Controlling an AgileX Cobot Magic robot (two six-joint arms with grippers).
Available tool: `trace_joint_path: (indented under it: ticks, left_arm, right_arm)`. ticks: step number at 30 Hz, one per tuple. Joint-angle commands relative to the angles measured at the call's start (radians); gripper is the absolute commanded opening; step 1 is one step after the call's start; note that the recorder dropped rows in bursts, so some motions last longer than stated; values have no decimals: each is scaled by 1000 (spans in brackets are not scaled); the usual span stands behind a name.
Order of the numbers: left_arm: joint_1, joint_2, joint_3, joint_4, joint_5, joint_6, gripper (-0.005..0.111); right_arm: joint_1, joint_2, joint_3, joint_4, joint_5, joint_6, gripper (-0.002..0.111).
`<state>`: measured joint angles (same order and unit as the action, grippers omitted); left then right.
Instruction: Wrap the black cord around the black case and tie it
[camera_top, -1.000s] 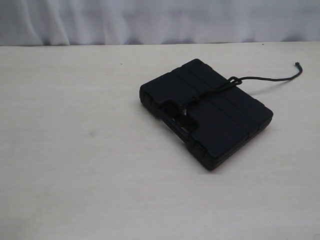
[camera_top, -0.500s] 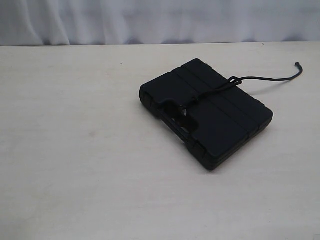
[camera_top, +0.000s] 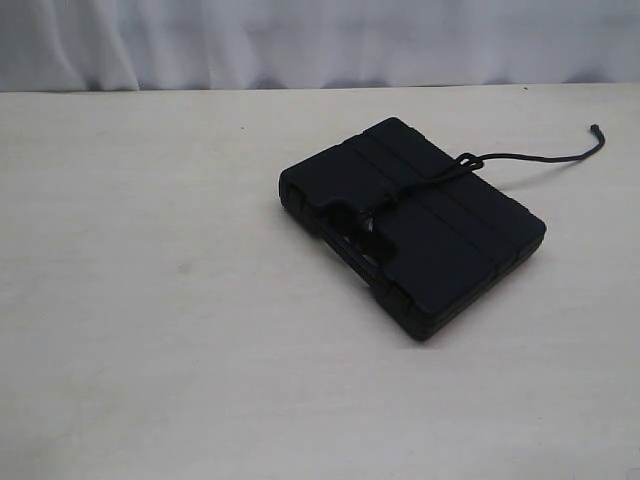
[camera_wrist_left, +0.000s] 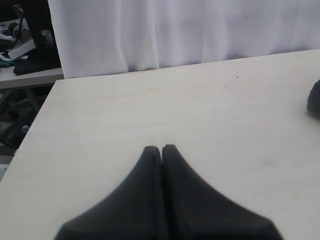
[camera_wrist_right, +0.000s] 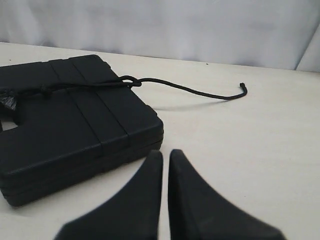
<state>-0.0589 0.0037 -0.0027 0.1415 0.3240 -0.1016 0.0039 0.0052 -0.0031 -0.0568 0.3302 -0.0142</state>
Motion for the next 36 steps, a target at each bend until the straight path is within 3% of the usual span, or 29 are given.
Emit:
trace_joint_path:
  ticks: [1, 20, 30, 36]
  left_arm:
    - [5, -4, 3, -3, -15, 2, 0]
    - [5, -4, 3, -3, -15, 2, 0]
    - [5, -4, 3, -1, -15, 2, 0]
    - [5, -4, 3, -1, -15, 2, 0]
  right_arm:
    - [6, -5, 3, -12, 3, -7, 4]
    - [17, -5, 3, -3, 22, -15, 4]
    - [193, -5, 3, -3, 22, -7, 4]
    - [178, -5, 3, -3, 20, -4, 4]
